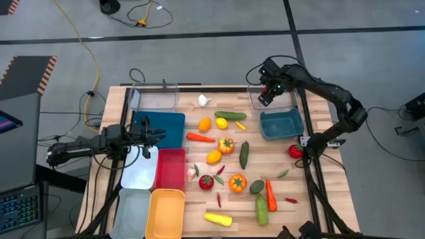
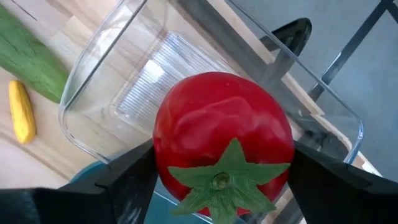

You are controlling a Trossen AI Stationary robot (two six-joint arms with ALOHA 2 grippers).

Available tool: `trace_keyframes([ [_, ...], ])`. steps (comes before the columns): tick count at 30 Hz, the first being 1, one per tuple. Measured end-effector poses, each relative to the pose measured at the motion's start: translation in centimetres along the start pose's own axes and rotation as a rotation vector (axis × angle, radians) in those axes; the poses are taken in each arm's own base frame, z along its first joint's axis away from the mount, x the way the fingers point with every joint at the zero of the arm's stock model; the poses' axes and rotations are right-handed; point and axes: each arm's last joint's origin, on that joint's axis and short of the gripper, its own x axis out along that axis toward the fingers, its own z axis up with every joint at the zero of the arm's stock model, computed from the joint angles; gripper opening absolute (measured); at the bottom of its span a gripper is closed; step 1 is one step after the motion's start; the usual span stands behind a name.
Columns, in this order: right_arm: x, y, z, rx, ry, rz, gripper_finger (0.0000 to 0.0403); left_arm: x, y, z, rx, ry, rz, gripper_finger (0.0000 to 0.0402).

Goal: Sort produce into baskets
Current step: Put the middle red tomato into the right transparent bin, then put the bottom yellow lemon into the left transparent bin

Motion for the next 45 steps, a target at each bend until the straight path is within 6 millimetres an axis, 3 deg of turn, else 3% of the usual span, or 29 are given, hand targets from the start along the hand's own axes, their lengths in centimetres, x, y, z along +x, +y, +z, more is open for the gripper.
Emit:
trace_keyframes([
  [15,0.0,0.1,0.0,0.001,0.000,0.042,0.0377,0.0,0.0,0.1,-0.023,-0.011,0.000,0.0076],
  [26,-0.3,0.1,-0.1,-0.003,-0.011,0.043,0.0377,-0.3,0.2,2.1,-0.102,-0.212,0.090,0.0076],
  [32,-2.7,-0.5,-0.9,-0.003,-0.096,0.042,0.0377,-0.1,0.1,3.9,-0.094,-0.273,0.070,0.0082],
  [36,-4.9,-0.6,-1.9,-0.002,-0.171,0.048,0.0377,0.9,0.1,4.8,-0.083,-0.215,0.089,0.0108],
  [41,-7.6,0.0,-3.3,0.003,-0.269,0.076,0.0377,3.2,0.0,6.2,-0.075,-0.111,0.098,0.0160],
  [45,-8.5,1.0,-4.9,-0.015,-0.303,0.109,0.0377,5.9,-0.1,7.2,-0.077,-0.010,0.092,0.0202],
])
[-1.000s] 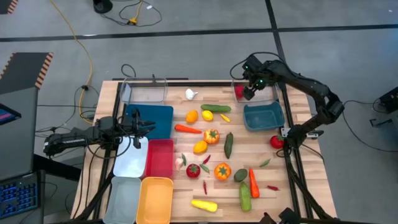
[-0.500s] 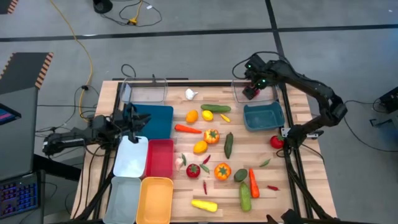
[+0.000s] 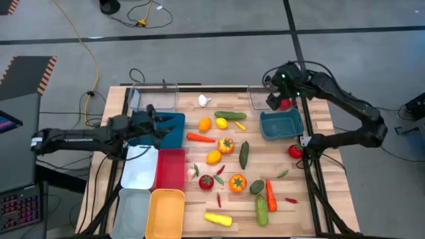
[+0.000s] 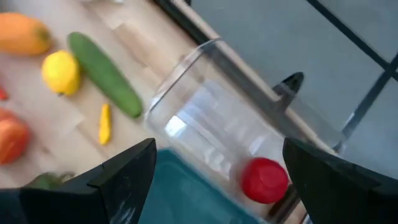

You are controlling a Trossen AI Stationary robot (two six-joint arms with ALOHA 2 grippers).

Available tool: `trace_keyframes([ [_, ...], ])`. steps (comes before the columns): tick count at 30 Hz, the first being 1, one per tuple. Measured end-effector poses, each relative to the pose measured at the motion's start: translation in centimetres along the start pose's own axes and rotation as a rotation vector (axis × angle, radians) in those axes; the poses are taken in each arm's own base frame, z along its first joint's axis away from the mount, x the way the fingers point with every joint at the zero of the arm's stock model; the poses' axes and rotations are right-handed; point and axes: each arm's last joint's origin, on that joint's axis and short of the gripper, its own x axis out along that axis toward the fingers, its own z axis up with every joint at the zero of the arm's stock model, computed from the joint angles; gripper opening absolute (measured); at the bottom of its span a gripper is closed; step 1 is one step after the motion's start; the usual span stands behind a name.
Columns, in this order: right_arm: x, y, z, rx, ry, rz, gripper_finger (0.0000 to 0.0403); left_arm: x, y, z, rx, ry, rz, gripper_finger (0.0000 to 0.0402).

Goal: Sort produce into baskets
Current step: Put the bottom yellow lemon into the left transparent bin

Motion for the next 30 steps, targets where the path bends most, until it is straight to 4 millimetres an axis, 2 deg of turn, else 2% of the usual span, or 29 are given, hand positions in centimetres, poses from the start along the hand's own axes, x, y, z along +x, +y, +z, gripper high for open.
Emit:
trace_keyframes([
  [5,-0.2,1.8,-2.5,-0.033,-0.013,0.057,0.0377,3.9,-0.9,1.2,0.006,0.166,-0.060,0.0233],
  [15,0.2,5.3,-7.7,-0.046,-0.091,0.212,0.0377,11.4,-2.9,1.4,0.117,0.607,-0.072,0.0237],
  [23,-0.6,7.6,-9.6,-0.111,-0.145,0.347,0.0377,15.8,-4.5,-1.2,0.131,0.789,-0.088,0.0237],
  [30,-0.9,9.7,-10.6,-0.136,-0.125,0.430,0.0377,18.1,-5.7,-4.7,0.077,0.906,-0.103,0.0237],
])
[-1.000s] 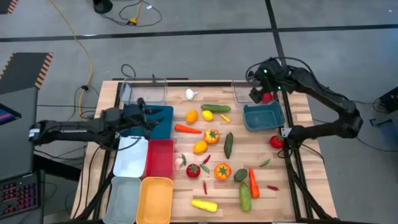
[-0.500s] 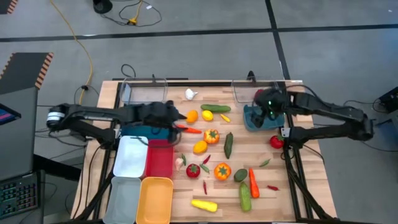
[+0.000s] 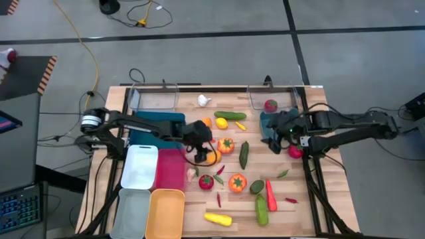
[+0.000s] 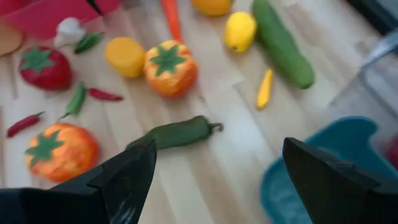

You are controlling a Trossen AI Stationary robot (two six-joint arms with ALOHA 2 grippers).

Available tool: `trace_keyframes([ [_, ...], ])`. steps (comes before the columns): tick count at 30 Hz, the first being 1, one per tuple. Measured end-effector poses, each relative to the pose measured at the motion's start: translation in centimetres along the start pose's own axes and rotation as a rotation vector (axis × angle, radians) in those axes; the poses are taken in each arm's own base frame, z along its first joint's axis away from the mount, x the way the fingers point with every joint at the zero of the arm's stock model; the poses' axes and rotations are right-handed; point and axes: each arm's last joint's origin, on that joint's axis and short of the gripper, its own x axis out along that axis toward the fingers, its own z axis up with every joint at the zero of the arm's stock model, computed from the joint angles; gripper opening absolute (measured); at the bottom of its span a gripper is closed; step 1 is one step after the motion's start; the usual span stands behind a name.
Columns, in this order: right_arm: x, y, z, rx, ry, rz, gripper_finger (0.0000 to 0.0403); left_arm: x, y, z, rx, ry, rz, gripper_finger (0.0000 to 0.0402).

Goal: Sort produce into baskets
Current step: Put the bottom yellow lemon into the left transparent bin

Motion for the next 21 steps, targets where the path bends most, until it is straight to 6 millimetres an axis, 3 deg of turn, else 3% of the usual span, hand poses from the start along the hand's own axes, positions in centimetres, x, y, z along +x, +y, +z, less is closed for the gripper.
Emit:
trace_keyframes([
  [7,0.7,1.9,-0.2,-0.047,0.017,0.058,0.0377,2.7,-0.8,-0.9,-0.033,0.076,-0.006,0.0237],
  [16,2.2,3.3,-0.2,-0.086,0.041,0.076,0.0377,2.7,-2.2,-1.0,-0.112,0.064,-0.018,0.0237],
  [21,3.0,4.0,-0.3,-0.106,0.066,0.076,0.0377,3.8,-2.7,-1.3,-0.106,0.050,0.001,0.0237],
])
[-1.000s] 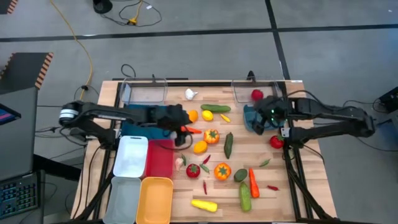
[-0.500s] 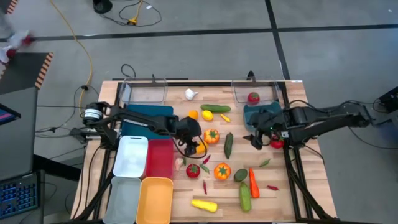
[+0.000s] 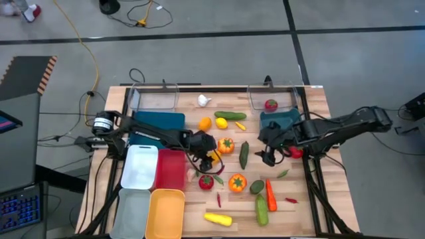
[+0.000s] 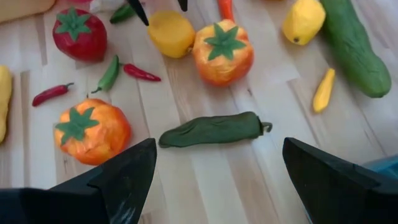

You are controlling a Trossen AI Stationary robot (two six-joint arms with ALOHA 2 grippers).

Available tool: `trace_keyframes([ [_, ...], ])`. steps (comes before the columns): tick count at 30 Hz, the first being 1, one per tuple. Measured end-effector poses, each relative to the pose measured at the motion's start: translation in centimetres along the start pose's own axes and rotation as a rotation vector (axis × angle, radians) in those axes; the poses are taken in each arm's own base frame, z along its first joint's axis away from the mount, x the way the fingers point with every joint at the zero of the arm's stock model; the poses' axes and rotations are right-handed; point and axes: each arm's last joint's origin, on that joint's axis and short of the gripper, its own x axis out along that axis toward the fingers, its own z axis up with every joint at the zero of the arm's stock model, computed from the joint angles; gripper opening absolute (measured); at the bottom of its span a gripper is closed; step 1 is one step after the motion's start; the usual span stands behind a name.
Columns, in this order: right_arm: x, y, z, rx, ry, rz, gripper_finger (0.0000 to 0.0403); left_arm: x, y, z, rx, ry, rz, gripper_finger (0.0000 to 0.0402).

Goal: Sort produce into baskets
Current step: Put the bottom yellow lemon into the left transparent bin

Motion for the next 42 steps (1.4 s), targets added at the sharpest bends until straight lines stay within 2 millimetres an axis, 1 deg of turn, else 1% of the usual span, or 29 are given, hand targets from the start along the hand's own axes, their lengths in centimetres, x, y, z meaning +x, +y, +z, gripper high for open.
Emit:
trace_keyframes([
  [4,0.3,0.4,0.0,-0.012,0.008,0.005,0.0377,0.6,0.0,-0.2,-0.012,0.012,0.008,0.0237],
  [13,-0.1,1.0,0.1,-0.025,-0.033,0.044,0.0377,2.0,-0.2,-0.4,-0.013,0.001,-0.005,0.0237],
  [20,-0.1,1.0,0.1,-0.024,-0.035,0.045,0.0377,2.1,-0.3,-0.6,0.000,0.014,-0.013,0.0234],
  [28,-0.1,1.0,0.1,-0.025,-0.034,0.045,0.0377,2.1,-0.3,-0.7,0.003,0.035,-0.046,0.0190],
  [32,-0.1,1.0,0.1,-0.024,-0.034,0.045,0.0377,2.1,-0.3,-0.8,0.003,0.042,-0.056,0.0176],
  [38,-0.1,1.0,0.1,-0.024,-0.034,0.045,0.0377,2.1,-0.3,-0.8,0.003,0.042,-0.056,0.0173],
  [42,-0.1,1.0,0.1,-0.024,-0.034,0.045,0.0377,2.1,-0.3,-0.8,0.004,0.041,-0.048,0.0180],
])
